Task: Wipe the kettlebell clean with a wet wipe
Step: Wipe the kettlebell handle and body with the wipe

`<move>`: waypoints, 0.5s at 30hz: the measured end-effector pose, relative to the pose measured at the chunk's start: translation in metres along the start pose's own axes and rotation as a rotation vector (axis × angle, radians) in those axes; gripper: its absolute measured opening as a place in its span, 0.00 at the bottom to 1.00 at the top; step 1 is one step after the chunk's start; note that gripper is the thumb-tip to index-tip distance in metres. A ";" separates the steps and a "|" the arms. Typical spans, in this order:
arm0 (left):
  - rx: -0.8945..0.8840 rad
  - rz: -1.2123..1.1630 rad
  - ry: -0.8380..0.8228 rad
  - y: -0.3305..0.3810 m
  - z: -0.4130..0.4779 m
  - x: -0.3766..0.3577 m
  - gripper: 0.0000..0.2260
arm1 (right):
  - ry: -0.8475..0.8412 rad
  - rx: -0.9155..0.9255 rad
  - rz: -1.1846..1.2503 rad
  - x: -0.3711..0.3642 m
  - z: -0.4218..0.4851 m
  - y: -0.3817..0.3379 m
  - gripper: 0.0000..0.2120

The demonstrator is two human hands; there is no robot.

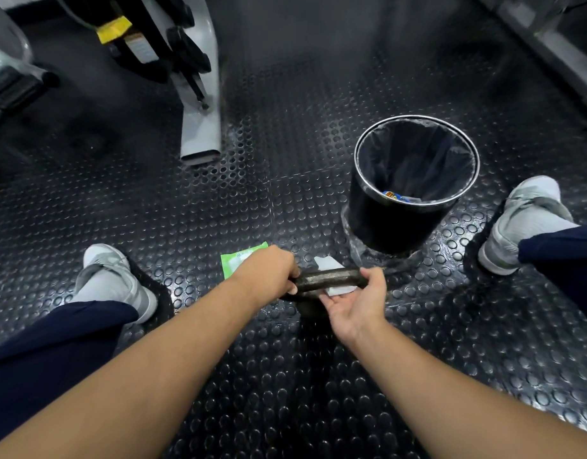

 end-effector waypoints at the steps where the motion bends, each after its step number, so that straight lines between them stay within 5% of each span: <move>1: -0.002 0.004 0.003 0.000 0.000 0.000 0.13 | 0.011 0.002 -0.037 -0.006 -0.001 0.006 0.30; 8: -0.012 0.022 0.021 0.001 0.001 0.001 0.11 | -0.083 -0.052 -0.368 -0.035 -0.013 0.038 0.35; 15: 0.016 -0.004 0.005 -0.002 -0.001 0.000 0.14 | -0.025 0.023 -0.067 0.004 0.006 -0.001 0.43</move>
Point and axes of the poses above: each hand's wrist, its own z-axis towards the middle knuckle, its own x-axis out of the back of the hand, y = z × x, the point moved 4 cm from there along z, towards the middle knuckle, and after that the axes turned 10 degrees about -z, right-handed, at the moved point
